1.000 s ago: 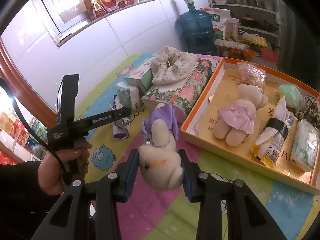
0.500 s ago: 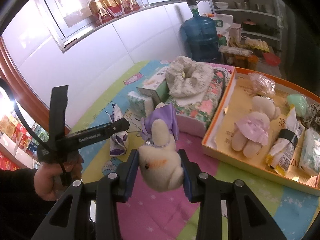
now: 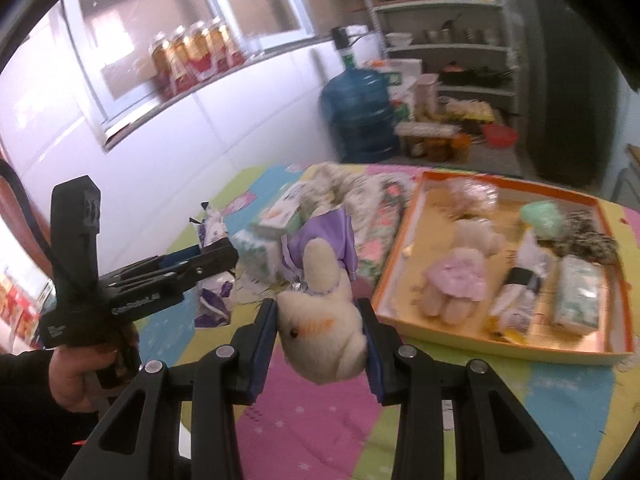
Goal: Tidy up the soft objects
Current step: 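Carry the snack bag and bunny over the gold box with both tools, then open both tools to drop the snack bag and bunny into the box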
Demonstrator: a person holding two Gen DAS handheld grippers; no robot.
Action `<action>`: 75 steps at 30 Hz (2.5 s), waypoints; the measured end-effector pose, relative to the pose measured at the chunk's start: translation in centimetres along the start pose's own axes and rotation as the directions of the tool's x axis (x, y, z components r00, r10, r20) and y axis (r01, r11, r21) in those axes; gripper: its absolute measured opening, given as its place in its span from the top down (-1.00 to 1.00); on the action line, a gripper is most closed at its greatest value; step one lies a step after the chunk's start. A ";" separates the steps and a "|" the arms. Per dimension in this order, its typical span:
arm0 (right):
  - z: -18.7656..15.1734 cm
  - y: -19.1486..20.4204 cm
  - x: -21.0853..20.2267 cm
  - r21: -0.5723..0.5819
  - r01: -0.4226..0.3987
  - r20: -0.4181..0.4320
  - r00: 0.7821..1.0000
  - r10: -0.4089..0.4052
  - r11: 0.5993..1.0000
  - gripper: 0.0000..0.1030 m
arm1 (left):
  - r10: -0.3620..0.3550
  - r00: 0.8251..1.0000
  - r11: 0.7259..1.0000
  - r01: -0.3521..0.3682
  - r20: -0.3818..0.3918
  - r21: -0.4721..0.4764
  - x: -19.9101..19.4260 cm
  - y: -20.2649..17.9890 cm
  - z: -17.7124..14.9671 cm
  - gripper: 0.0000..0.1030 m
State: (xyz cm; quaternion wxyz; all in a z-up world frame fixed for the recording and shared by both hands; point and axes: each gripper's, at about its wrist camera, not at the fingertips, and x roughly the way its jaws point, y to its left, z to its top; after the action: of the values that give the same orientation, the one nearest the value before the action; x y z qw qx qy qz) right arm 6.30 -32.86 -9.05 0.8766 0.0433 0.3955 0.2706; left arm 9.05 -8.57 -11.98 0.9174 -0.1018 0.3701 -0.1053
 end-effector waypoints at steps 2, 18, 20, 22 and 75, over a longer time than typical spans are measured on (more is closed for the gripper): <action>0.1 -0.7 -1.1 0.011 0.040 0.026 0.999 -0.041 0.999 0.22 | -0.035 0.999 0.999 0.035 0.001 0.028 0.3 -1.4 0.8 0.01; -0.3 -10.0 -7.1 0.159 0.181 0.122 0.972 -0.201 0.971 0.22 | -0.144 0.989 0.974 0.146 -0.027 0.174 4.4 -11.5 4.9 0.01; -0.3 -11.1 -7.3 0.166 0.186 0.125 0.970 -0.208 0.968 0.22 | -0.146 0.989 0.972 0.149 -0.032 0.182 5.1 -12.5 5.3 0.01; -0.3 -12.0 -7.5 0.171 0.189 0.125 0.969 -0.212 0.967 0.22 | -0.146 0.989 0.971 0.150 -0.036 0.188 5.8 -13.6 5.7 0.01; 2.4 -23.0 0.8 0.198 0.186 -0.018 0.982 -0.186 0.962 0.08 | -0.123 0.965 0.977 0.159 -0.230 0.143 23.7 -20.6 7.7 -0.24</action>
State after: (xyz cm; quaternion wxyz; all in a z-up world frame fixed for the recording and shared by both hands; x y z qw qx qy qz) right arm 18.64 -51.65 -14.61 0.8896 0.0938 0.4223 0.1461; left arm 28.73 -33.82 -16.70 0.8662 -0.0417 0.4513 -0.2104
